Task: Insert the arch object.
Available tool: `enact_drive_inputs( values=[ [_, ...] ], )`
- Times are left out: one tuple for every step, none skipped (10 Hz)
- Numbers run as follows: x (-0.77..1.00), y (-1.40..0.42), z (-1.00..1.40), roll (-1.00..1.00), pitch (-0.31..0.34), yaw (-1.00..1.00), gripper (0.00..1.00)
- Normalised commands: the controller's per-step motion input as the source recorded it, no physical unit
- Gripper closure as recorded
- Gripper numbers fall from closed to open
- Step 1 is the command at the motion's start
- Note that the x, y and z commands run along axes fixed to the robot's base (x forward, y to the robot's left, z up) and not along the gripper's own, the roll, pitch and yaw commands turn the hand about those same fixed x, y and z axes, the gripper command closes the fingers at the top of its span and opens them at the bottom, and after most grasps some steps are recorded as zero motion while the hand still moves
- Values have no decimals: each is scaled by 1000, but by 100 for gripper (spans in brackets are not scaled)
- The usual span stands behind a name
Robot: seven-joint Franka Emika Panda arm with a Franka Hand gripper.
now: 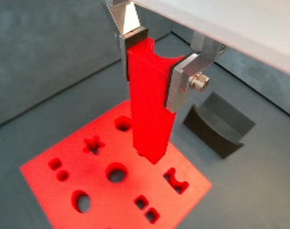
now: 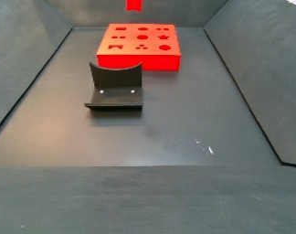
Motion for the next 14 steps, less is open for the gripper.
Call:
enact_drive_inputs(
  values=[
    [1000,57,-143,-3,-157,0,100],
    [1000,29,-160,-3,-160,0,100],
    [1000,0,-169,-3,-164,0,100],
    [860,0,-180,-1,-87,-329,100],
    [651,126,-257,0,0,-557,100],
    [500,183,-374,41,1,-634,100],
    [360,200,-431,29,57,-694,100],
    [391,200,-417,0,101,-637,100],
    [431,89,-326,0,150,-443,100],
    [303,63,-237,13,141,0,100],
    [129,54,-109,91,136,217,100],
    [0,29,0,277,190,411,100],
    [11,86,0,379,243,491,100],
    [0,60,0,414,257,463,100]
  ],
)
